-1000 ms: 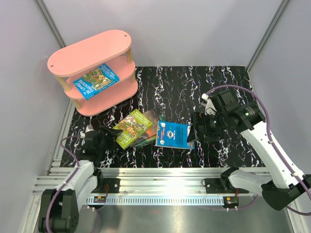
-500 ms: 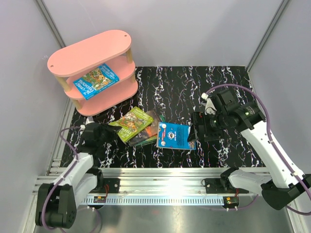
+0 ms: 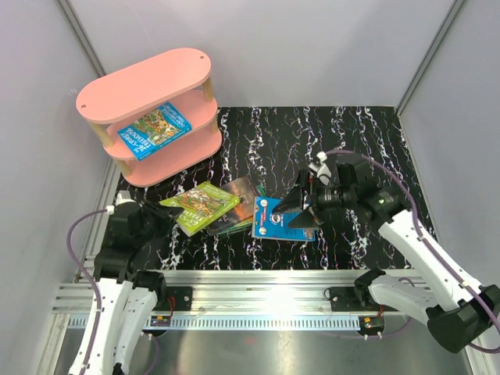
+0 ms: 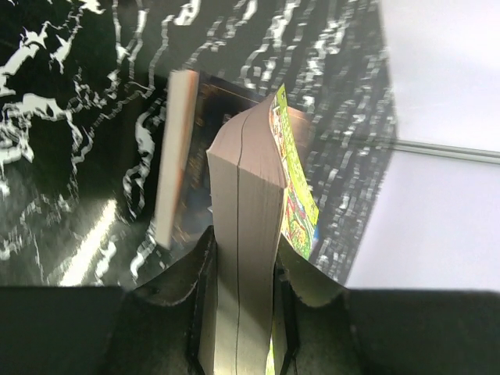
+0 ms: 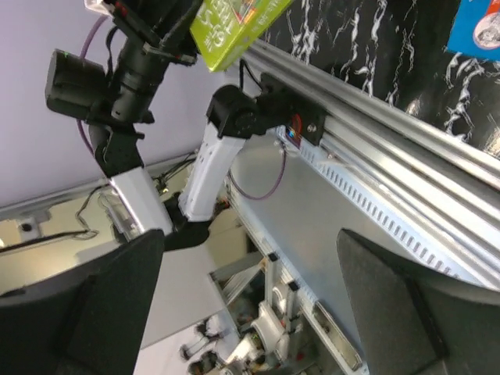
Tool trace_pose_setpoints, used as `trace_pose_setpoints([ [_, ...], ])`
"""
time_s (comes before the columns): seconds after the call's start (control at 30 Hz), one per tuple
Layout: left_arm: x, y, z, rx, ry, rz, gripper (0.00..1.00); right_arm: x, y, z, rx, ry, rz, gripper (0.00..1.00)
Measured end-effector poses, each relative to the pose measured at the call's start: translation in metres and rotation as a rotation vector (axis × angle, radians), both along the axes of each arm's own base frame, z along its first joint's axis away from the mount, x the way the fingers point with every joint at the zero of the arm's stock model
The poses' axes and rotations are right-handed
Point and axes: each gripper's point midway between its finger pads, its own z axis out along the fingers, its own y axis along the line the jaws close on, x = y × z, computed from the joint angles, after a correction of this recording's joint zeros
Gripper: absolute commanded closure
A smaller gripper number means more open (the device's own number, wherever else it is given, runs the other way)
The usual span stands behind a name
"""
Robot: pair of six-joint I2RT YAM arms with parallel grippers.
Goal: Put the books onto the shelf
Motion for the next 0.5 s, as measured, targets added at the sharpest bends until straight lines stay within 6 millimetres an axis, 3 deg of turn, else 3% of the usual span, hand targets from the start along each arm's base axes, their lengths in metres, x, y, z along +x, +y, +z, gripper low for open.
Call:
trace_pose_setpoints([
  [0.23,-0.026,0.007,0.046,-0.006,-0.030,0.035,1.00,0.014,0.027,-0.050,0.249,0.317,-0.143,0.00],
  [0.33,-0.034,0.010,0.050,-0.002,-0.022,0.049,1.00,0.026,0.035,-0.041,0.313,0.347,-0.171,0.00],
  [0.5,-0.041,0.011,0.043,0.003,0.016,0.054,1.00,0.043,0.056,-0.001,0.387,0.293,-0.168,0.00],
])
